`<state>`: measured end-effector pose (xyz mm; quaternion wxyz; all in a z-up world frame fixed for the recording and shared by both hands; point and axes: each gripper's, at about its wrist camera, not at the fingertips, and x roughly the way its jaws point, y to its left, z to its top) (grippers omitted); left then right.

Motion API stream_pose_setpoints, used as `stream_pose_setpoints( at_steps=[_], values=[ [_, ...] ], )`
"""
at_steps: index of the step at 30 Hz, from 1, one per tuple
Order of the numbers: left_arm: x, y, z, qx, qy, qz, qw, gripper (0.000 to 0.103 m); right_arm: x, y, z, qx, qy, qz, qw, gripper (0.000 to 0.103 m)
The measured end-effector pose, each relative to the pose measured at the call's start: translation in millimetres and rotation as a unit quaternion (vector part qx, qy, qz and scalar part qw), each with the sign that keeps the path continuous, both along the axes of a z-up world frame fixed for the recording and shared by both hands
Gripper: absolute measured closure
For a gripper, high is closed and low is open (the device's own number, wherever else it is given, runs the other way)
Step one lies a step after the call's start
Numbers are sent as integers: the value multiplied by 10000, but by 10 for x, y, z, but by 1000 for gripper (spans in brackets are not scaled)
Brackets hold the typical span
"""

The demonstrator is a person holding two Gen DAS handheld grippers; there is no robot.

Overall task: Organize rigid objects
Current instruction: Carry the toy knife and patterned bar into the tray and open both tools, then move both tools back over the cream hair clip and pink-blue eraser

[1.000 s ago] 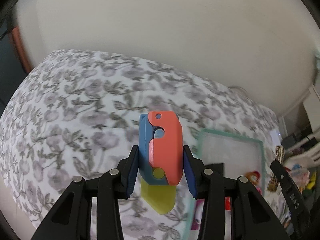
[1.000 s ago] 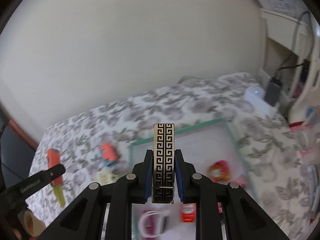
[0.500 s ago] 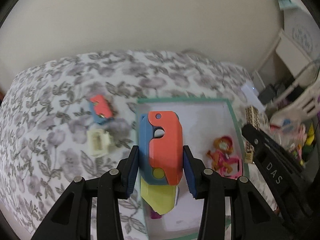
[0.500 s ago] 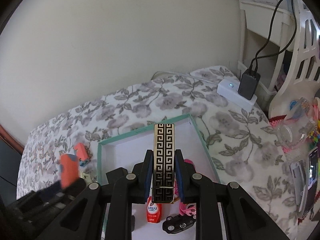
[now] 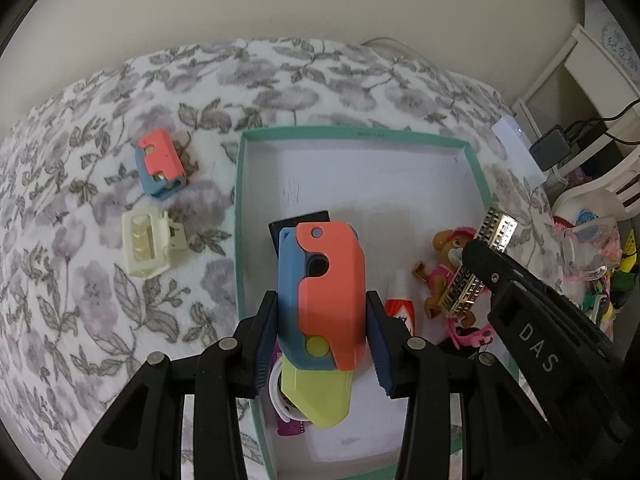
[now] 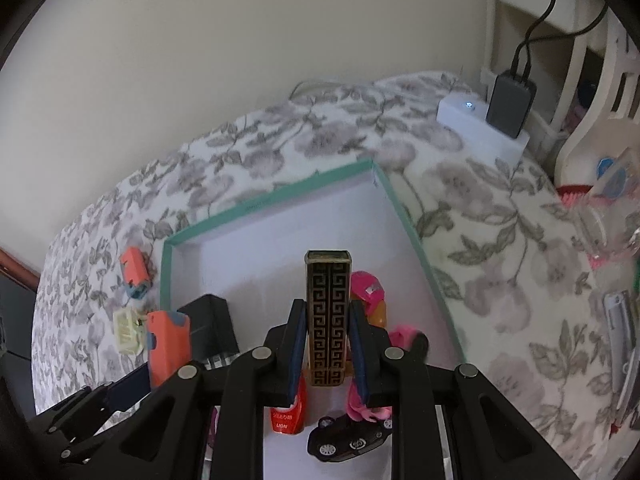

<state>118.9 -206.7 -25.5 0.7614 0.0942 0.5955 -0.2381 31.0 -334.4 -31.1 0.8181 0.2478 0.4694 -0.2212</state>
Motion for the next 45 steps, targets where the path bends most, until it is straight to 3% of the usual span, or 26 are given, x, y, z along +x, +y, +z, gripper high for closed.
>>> stream_pose_setpoints(
  at_steps=[12, 22, 24, 26, 33, 35, 38, 40, 42, 45],
  values=[
    [23, -8, -126, 30, 309, 18, 9995, 59, -26, -22, 22, -33, 32, -40, 10000, 80],
    [28, -14, -64, -57, 259, -12, 9996, 59, -58, -26, 176, -164, -111, -112, 9997, 80],
    [29, -6, -31, -159, 282, -18, 9995, 54, -68, -31, 209, -193, -140, -128, 9996, 80],
    [34, 12, -3, -254, 322, 1, 9992, 39, -74, -33, 226, -213, -159, -140, 9995, 80],
    [111, 125, 82, -351, 293, 216, 9987, 35, -85, -31, 265, -246, -196, -156, 9994, 80],
    [161, 200, 117, -385, 264, 358, 9983, 25, -83, -21, 275, -258, -203, -141, 9994, 80],
    [261, 345, 170, -433, 163, 627, 9970, 23, -50, 26, 263, -277, -171, -97, 9994, 80],
    [344, 487, 190, -443, 102, 873, 9951, 22, -14, 74, 233, -263, -131, -22, 9996, 77],
    [414, 635, 196, -424, 49, 1122, 9928, 12, 28, 137, 201, -239, -99, 74, 9996, 73],
    [534, 898, 178, -376, -61, 1548, 9872, 9, 96, 268, 183, -280, -91, 245, 9993, 60]
  ],
)
